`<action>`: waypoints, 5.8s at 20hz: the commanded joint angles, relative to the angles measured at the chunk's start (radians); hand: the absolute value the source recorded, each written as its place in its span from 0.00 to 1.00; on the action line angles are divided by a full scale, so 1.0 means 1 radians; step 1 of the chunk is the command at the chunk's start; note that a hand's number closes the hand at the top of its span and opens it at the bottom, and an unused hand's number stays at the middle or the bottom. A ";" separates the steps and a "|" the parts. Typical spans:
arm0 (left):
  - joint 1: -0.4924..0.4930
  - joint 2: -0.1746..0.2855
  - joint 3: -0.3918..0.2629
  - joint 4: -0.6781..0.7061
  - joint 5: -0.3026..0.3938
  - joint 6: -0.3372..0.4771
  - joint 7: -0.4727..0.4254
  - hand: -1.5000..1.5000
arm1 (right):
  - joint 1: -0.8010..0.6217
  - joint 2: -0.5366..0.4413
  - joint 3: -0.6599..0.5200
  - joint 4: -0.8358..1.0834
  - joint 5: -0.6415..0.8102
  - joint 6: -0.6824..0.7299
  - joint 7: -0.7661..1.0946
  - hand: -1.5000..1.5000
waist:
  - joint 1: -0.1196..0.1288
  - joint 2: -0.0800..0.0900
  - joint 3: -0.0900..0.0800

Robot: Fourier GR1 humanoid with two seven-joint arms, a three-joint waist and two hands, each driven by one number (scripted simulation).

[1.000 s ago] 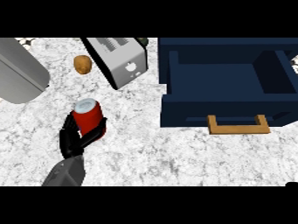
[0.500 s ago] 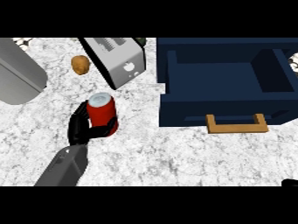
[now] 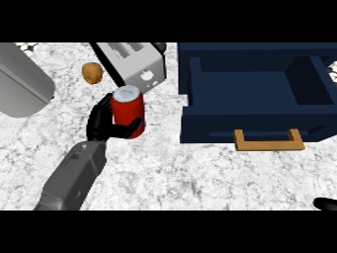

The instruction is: Pick up the can, place it into the drawer and close the drawer

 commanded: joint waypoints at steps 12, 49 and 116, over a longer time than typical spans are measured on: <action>-0.174 -0.052 -0.114 -0.384 -0.073 0.156 0.439 1.00 | -0.020 -0.008 -0.011 -0.027 0.027 -0.033 0.061 0.00 | 0.017 -0.007 0.001; -0.968 -0.090 -0.283 0.059 0.067 0.439 0.742 1.00 | -0.141 -0.054 -0.007 0.023 -0.010 -0.026 0.086 0.00 | -0.071 0.017 0.003; -0.854 0.086 -0.293 -0.019 0.187 0.479 0.725 0.00 | -1.061 -0.094 0.271 1.658 1.132 -0.699 -0.338 0.00 | 0.087 0.007 0.001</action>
